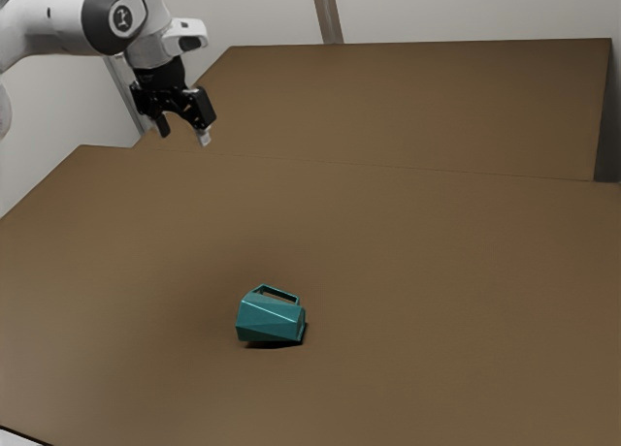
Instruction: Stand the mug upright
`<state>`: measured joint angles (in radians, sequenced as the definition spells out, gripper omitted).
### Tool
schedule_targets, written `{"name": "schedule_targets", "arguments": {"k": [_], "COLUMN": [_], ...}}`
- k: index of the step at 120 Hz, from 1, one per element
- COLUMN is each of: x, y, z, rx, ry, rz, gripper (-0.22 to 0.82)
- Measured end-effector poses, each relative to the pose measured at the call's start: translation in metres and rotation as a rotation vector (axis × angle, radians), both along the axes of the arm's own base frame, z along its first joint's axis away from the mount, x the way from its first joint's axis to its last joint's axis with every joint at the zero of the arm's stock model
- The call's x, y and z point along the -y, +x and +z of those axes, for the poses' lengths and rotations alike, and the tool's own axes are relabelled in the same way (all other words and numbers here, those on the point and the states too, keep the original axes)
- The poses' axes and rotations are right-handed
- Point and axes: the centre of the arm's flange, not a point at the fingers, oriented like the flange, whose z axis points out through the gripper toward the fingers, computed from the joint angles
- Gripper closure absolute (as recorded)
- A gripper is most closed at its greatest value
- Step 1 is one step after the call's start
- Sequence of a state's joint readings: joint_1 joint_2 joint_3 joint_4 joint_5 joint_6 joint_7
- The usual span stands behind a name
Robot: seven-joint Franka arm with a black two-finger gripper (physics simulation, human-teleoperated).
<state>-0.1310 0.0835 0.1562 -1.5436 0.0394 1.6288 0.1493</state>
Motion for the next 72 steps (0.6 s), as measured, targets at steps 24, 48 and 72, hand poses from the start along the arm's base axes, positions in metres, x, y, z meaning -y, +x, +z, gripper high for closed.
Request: {"name": "schedule_targets", "arguments": {"k": [24, 48, 72], "x": [-0.010, -0.042, -0.081], "y": [-0.009, -0.054, -0.092], "z": [-0.003, -0.042, -0.122], "rx": [0.025, 0.053, 0.139], "ry": [-0.009, -0.091, -0.365], "rz": [0.026, 0.135, 0.348], "gripper": [0.00, 0.00, 0.00]}}
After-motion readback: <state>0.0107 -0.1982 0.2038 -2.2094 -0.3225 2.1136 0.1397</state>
